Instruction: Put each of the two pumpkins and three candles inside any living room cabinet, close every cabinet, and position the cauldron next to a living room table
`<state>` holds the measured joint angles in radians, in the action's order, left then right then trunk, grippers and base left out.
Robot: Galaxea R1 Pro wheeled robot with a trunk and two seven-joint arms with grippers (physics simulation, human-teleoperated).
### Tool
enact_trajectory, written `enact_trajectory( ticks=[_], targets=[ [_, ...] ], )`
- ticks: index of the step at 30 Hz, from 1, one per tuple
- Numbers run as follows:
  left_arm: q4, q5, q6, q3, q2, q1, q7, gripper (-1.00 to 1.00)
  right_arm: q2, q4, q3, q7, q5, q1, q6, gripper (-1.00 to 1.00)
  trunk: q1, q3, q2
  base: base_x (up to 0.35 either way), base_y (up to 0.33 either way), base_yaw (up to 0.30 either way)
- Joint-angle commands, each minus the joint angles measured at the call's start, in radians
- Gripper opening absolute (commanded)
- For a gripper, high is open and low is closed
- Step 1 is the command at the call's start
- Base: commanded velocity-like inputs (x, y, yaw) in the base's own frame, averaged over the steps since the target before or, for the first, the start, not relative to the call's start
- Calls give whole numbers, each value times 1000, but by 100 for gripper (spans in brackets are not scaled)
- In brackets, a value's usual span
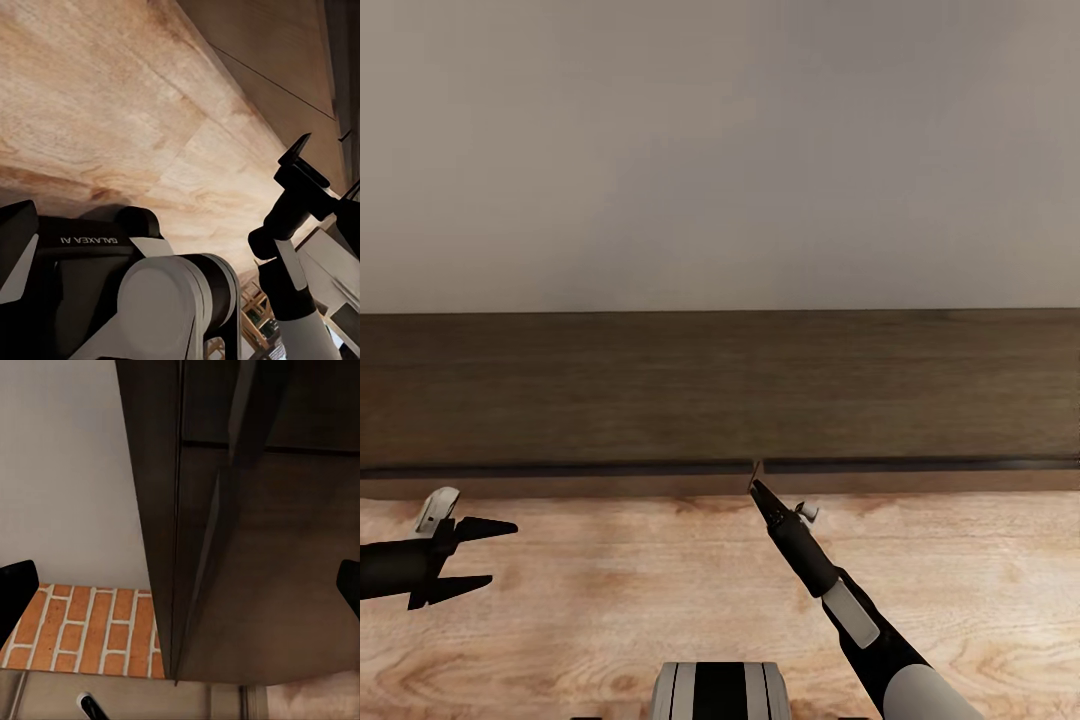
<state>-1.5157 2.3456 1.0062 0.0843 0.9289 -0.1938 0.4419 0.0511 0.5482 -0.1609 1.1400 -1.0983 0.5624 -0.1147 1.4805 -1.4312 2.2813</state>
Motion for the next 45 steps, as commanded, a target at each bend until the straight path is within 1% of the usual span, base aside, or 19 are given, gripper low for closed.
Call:
enact_trajectory(
  ticks=[1,45],
  targets=[
    [0,11,0,1,1,-1,9,100,0,-1,-3,3,-11,1,-10,100,0,-1,0,0,0,0],
    [3,11,0,1,1,-1,9,100,0,-1,-3,2,-11,1,-11,100,0,-1,0,23,15,0]
  ],
)
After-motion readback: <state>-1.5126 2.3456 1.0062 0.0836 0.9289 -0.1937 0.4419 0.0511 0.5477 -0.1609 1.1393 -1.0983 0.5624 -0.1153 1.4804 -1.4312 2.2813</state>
